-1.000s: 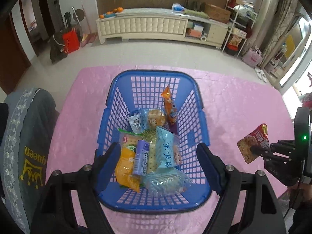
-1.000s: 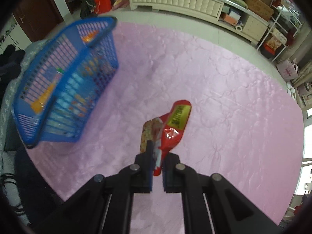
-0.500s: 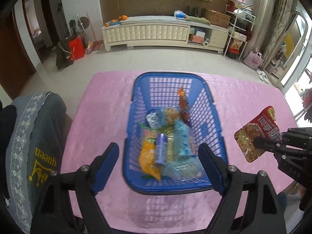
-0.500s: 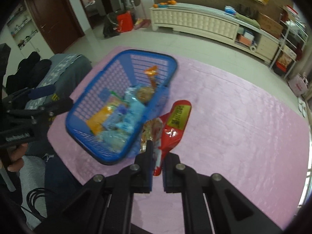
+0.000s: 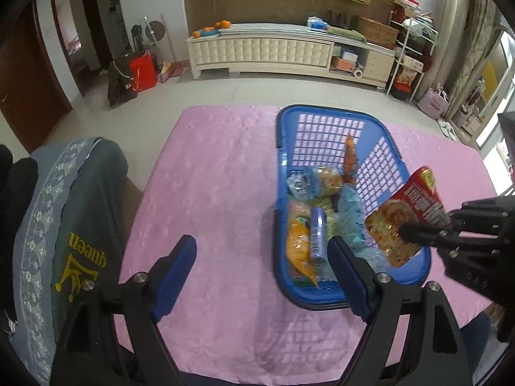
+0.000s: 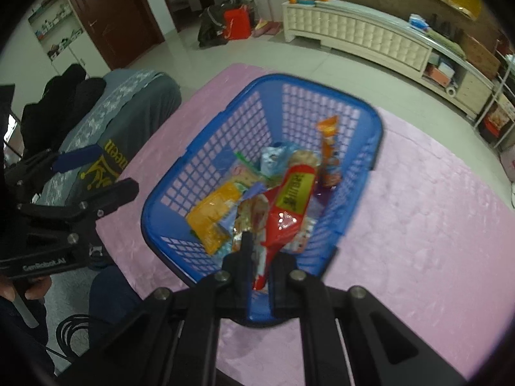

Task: Organize snacks
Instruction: 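Carry the red-and-orange bag over the basket and open the right tool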

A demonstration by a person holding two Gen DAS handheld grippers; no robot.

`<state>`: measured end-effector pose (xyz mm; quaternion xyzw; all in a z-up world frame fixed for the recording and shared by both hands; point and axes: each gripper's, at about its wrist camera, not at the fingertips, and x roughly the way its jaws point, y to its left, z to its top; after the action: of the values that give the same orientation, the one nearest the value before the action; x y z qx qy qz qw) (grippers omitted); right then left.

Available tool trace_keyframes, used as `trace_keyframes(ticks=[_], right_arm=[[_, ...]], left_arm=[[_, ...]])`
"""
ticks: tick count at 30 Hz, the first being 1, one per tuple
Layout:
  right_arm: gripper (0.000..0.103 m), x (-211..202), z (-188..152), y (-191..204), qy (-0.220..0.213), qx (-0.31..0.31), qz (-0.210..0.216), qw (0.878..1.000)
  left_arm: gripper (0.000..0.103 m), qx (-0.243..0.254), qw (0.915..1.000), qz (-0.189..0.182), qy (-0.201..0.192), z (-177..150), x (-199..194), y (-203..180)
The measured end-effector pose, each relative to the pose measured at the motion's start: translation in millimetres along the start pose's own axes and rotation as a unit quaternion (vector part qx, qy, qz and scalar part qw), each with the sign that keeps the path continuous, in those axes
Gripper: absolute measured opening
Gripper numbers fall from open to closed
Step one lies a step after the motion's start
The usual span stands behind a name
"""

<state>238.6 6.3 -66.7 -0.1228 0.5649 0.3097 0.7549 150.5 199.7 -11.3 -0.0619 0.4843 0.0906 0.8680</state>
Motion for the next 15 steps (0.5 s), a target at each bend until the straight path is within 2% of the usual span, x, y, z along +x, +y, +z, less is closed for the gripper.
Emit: trace_keyframes(ticks=[11,15], right_arm=[[0.010,46,17,26,0.039,-0.014,0.007,0.999],[0.010,59,21,35,0.048,-0.018,0.006,0.999]], left_arm=[[0.082,0.003,1.0000,-0.006,0.000,-12,11,19],[0.082,-0.008,1.0000,0.003,-0.001,-14,18,27]])
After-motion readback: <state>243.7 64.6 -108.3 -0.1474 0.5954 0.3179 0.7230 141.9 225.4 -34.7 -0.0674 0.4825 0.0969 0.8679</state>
